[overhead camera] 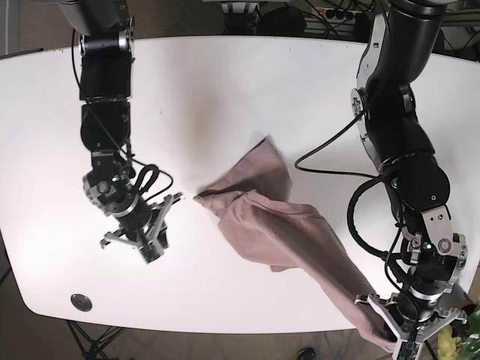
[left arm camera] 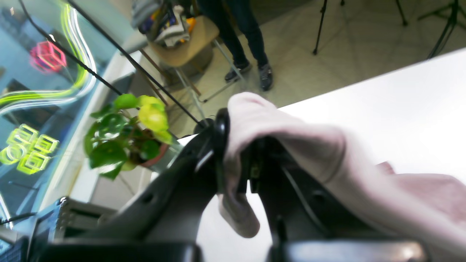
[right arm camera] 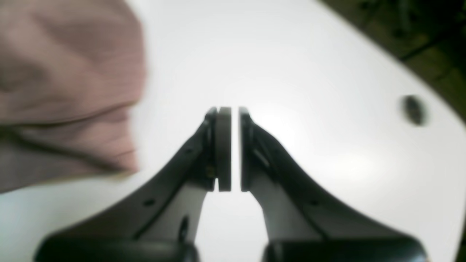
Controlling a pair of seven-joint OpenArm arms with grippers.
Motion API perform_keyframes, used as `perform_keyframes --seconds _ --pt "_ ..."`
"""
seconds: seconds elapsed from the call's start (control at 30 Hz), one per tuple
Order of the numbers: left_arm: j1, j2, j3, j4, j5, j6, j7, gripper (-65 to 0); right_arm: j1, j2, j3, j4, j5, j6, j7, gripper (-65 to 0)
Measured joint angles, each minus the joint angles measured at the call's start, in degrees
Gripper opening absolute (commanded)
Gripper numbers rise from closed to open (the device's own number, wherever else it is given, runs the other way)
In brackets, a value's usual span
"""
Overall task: Fold the T-shirt properly
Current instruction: 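Move the right gripper to the T-shirt edge and grasp it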
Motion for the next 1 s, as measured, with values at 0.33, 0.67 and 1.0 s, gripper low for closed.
perform_keyframes --seconds 0.33,0.67,1.0 --pt "-2.4 2.8 0.1 -1.8 -0.7 0.0 -0.2 -65.0 3.4 0.3 0.7 1.0 0.1 3.45 -4.8 -43.8" --pt "-0.5 2.3 -0.2 -2.0 -0.4 0.1 0.0 -65.0 -4.4 -7.9 0.6 1.2 0.5 3.93 -4.7 -14.1" --pt "0.5 2.3 -0.2 -2.0 -0.4 0.1 0.0 -65.0 -6.4 -10.9 -4.4 -9.2 0.0 3.91 2.3 -14.1"
